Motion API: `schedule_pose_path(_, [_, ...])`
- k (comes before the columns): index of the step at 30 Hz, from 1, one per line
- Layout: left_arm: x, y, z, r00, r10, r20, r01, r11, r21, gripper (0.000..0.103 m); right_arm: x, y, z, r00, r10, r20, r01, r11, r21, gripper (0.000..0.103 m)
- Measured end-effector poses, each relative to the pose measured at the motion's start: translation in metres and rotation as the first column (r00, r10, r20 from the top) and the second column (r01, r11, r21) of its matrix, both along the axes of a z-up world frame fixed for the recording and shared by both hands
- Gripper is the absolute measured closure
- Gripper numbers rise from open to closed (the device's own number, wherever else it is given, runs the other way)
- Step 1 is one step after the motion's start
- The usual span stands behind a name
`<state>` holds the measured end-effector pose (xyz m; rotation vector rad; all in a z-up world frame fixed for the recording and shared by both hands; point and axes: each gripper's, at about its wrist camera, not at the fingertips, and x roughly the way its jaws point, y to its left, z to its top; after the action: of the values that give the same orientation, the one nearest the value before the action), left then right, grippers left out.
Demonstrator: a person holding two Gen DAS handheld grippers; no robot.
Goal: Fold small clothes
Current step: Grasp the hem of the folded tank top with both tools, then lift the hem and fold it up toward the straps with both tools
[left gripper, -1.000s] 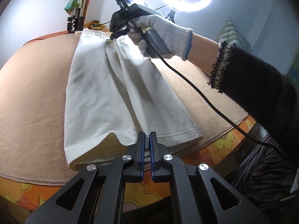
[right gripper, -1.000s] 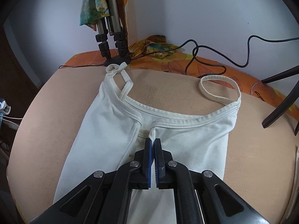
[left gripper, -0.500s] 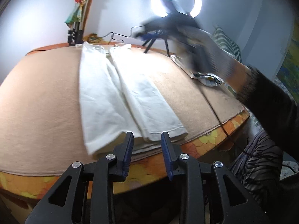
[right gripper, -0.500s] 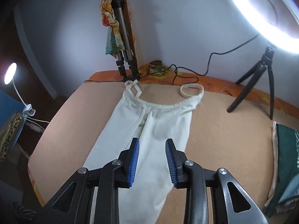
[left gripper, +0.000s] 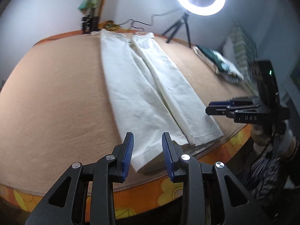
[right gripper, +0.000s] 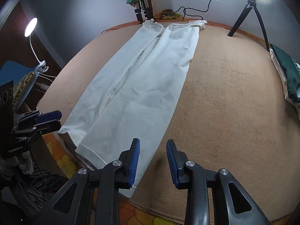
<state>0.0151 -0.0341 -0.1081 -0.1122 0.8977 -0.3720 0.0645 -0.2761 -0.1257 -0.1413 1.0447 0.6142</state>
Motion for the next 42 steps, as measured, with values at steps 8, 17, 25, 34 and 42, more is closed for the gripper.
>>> schedule_pose_path(8, [-0.029, -0.037, -0.019, 0.983, -0.18, 0.029, 0.171, 0.965, 0.201, 0.074, -0.005, -0.009, -0.005, 1.0, 0.008, 0.004, -0.008, 1.0, 0.01, 0.072])
schedule_pose_path(17, [-0.041, 0.01, -0.007, 0.998, -0.036, 0.044, 0.035, 0.999, 0.036, 0.073, -0.021, -0.02, -0.008, 0.999, 0.009, -0.033, -0.007, 0.997, 0.071, 0.072])
schedule_pose_path(25, [-0.01, 0.063, -0.02, 0.979, 0.135, -0.155, -0.169, 0.958, -0.232, 0.064, -0.02, -0.02, -0.014, 0.991, 0.03, -0.134, -0.005, 0.982, 0.187, 0.071])
schedule_pose_path(34, [-0.002, 0.042, -0.029, 0.974, 0.068, -0.215, -0.131, 0.946, -0.297, 0.065, -0.017, -0.026, -0.021, 0.986, 0.033, -0.164, 0.009, 0.969, 0.247, 0.084])
schedule_pose_path(42, [0.002, 0.037, -0.031, 0.975, 0.04, -0.218, -0.11, 0.941, -0.32, 0.098, -0.008, -0.042, -0.028, 0.968, 0.007, -0.252, 0.079, 0.941, 0.33, 0.101])
